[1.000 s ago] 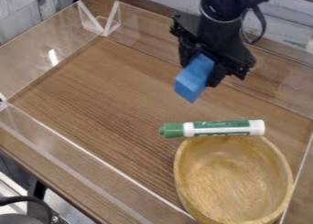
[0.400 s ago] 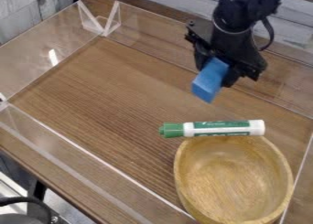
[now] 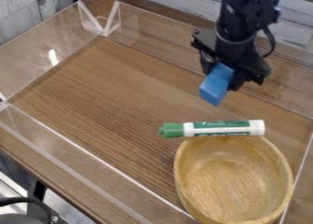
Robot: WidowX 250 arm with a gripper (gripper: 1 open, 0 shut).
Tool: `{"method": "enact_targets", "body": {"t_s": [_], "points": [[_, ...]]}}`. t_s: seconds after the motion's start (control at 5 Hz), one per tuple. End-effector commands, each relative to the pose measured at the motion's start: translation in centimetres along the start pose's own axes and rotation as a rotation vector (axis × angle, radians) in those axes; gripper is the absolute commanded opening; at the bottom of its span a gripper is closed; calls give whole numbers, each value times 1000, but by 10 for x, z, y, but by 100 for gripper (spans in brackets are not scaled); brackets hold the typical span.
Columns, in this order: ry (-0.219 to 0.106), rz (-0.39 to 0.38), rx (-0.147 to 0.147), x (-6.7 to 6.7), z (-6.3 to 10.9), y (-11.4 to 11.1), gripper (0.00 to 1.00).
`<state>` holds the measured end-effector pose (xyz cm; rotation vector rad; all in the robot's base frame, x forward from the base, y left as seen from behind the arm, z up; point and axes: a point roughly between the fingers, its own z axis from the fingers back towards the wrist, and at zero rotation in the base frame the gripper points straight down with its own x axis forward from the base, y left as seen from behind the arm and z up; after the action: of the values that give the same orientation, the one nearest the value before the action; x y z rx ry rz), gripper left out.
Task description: Remove the blue block from inside the brown bowl and put it on the table
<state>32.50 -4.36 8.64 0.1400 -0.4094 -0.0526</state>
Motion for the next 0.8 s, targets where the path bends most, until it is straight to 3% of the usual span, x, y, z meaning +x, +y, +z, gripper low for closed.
{"method": "enact_targets", "body": {"t_s": [0.0, 0.6], "points": [[-47, 15, -4, 11, 1, 5, 0], [-19, 28, -18, 19, -9, 5, 0]]}}
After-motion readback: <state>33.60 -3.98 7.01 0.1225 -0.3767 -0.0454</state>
